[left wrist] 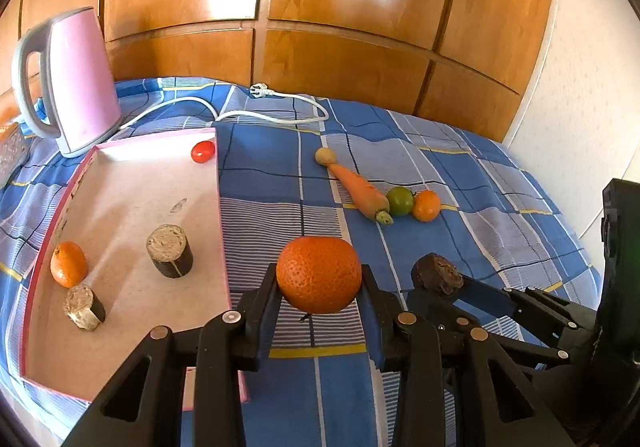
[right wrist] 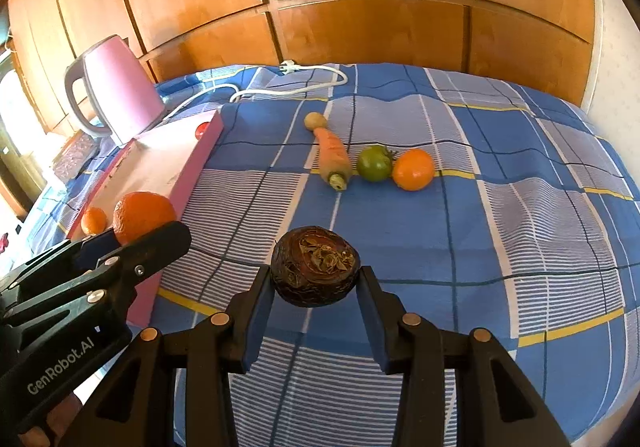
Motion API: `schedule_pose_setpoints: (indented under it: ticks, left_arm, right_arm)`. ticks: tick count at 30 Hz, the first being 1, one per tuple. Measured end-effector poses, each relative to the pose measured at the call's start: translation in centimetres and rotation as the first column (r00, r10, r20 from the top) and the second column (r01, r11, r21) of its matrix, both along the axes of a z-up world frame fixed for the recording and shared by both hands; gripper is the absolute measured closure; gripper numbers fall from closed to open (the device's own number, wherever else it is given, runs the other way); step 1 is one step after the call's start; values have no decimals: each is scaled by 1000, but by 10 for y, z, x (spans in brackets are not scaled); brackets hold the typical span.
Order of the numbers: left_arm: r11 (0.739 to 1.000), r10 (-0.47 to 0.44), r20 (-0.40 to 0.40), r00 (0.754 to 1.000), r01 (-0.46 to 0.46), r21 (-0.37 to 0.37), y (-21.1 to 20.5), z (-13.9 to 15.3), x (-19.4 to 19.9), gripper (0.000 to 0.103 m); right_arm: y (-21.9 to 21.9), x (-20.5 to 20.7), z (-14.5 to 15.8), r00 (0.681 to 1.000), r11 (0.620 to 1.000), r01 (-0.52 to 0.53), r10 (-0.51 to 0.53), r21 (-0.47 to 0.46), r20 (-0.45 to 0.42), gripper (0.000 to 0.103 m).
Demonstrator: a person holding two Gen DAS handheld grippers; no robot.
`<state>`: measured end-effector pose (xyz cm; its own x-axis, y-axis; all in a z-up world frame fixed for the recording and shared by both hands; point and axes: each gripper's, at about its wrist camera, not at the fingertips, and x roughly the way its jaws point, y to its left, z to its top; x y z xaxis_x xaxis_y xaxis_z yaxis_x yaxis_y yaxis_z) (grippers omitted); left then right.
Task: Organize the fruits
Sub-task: 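Grasp the second orange with the left tool while the right tool holds the dark fruit, then carry the orange and dark fruit into the tray and open both tools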
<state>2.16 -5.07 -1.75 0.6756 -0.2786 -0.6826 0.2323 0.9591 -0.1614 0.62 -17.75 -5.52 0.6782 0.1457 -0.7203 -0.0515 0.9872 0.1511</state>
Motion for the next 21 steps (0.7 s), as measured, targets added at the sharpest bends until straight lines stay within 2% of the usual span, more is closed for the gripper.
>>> schedule_pose_setpoints:
  ticks: [8,13,21]
  left_arm:
    - [998,54,3,999,-54,-28,25,7,2,66]
    - [992,118,-2,993,-118,-50,52,10,6,66]
    - [964,258,-14,966,-258,-69,108,11,14,66]
  right_arm:
    - [10,5,7,999,999,-40,40,5,1,60]
    - [28,13,15,995,995,-102,102,-9,9,60]
    - [70,29,24,973,973,-229,230,-19,17,60]
